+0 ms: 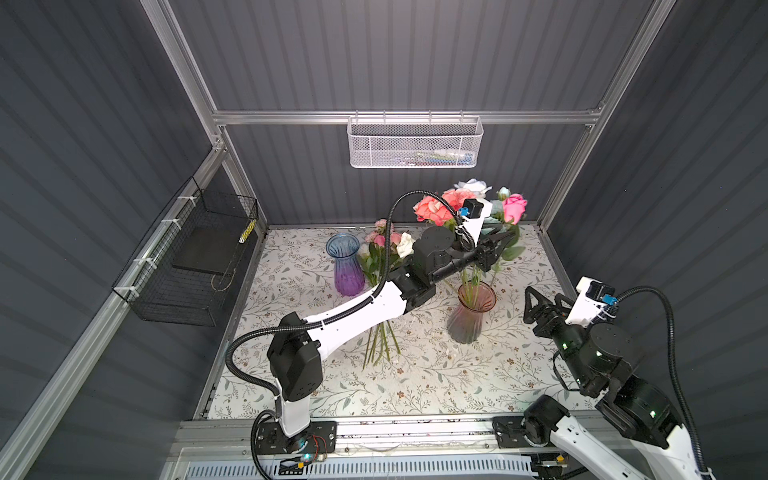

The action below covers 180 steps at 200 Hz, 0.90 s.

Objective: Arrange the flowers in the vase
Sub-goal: 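Lower the pink rose stem into the pink vase with the left gripper, then open the left gripper and draw it back while the right gripper approaches the pink vase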

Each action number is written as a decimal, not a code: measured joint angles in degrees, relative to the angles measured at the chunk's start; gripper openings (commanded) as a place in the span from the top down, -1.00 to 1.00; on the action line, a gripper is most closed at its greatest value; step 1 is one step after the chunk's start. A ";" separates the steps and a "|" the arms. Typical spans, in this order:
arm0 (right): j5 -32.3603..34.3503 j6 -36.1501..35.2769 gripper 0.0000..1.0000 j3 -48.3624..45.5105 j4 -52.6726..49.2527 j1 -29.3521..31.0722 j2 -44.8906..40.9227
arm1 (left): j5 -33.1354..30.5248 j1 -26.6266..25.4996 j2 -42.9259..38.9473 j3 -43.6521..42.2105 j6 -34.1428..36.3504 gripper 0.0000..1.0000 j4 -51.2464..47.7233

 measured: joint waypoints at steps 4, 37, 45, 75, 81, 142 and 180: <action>-0.02 0.00 -0.65 0.00 0.02 0.00 0.11 | 0.02 -0.02 -0.02 0.00 0.11 -0.02 0.02; -0.04 0.04 -0.65 0.02 0.07 -0.04 0.98 | 0.15 -0.15 -0.96 0.31 1.22 -0.16 -0.70; -0.04 0.17 -0.64 0.02 0.04 -0.07 1.36 | 0.17 -0.15 -1.29 1.09 1.70 -0.23 -1.62; -0.09 1.68 -0.60 0.46 -0.85 -0.11 3.87 | 1.25 -0.15 -1.46 11.58 3.08 -0.30 -8.92; -0.26 2.25 -0.60 0.74 -1.36 -0.11 4.68 | 1.68 -0.15 -1.46 14.71 3.30 -0.31 -10.64; -5.31 8.90 -0.50 9.05 -11.96 -1.11 14.43 | 0.37 -0.15 -5.05 34.58 8.83 -0.36 -27.12; -10.01 11.67 -0.34 11.61 -17.49 -4.15 18.88 | -13.46 0.11 -17.53 20.90 13.60 -0.37 -36.15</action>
